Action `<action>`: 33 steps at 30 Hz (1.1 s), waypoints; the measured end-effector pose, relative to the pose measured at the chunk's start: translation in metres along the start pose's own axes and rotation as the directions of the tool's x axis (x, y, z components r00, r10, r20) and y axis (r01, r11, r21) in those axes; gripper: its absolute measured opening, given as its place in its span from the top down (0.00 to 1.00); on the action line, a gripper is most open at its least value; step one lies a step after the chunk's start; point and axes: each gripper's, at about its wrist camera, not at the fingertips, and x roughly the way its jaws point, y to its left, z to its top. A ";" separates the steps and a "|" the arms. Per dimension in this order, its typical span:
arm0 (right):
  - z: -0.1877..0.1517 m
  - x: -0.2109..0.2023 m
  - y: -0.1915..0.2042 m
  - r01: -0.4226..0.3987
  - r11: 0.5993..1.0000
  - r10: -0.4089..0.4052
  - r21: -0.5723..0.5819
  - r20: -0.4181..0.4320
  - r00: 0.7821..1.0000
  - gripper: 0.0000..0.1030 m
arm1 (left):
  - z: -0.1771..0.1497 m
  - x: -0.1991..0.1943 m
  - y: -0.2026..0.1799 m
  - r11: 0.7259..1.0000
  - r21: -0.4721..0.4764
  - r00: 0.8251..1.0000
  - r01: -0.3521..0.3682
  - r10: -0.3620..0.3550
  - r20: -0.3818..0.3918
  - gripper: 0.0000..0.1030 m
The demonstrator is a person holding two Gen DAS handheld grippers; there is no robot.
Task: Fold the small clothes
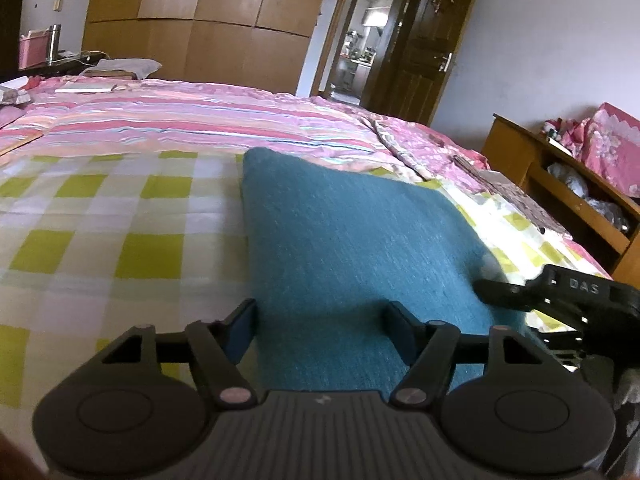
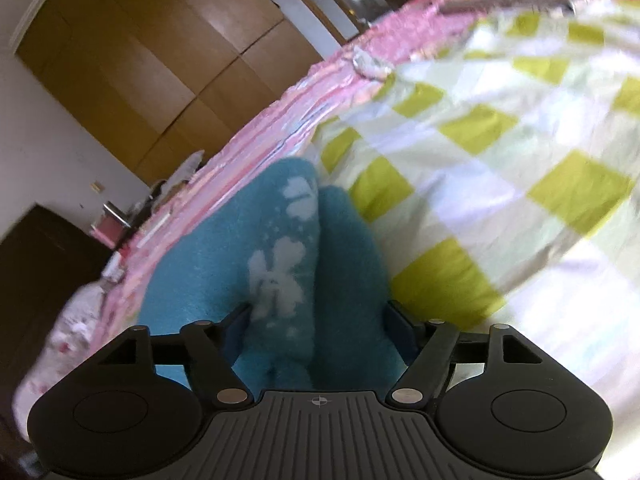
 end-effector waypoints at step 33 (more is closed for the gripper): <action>-0.048 -0.028 0.110 -0.078 0.961 0.059 -0.265 -0.078 0.995 0.35 | -0.041 -0.129 0.062 0.989 -0.044 0.989 -0.141 0.142 0.038 0.35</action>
